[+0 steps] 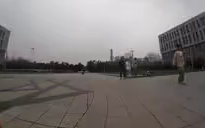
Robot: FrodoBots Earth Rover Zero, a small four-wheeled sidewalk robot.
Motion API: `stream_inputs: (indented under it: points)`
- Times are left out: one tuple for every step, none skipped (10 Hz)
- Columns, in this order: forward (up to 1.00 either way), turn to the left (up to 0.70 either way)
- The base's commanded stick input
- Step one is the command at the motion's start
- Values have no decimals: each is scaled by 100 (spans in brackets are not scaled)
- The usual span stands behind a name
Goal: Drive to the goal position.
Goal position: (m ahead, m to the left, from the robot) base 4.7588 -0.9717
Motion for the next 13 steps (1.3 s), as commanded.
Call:
stream_inputs:
  points:
    - [70, -1]
    - [70, -1]
    - [70, -1]
    - [70, -1]
    - [70, -11]
    - [70, -34]
    - [70, -36]
    - [70, -36]
    - [70, -36]
    - [70, -36]
    - [70, -36]
    - [70, -36]
    - [70, -36]
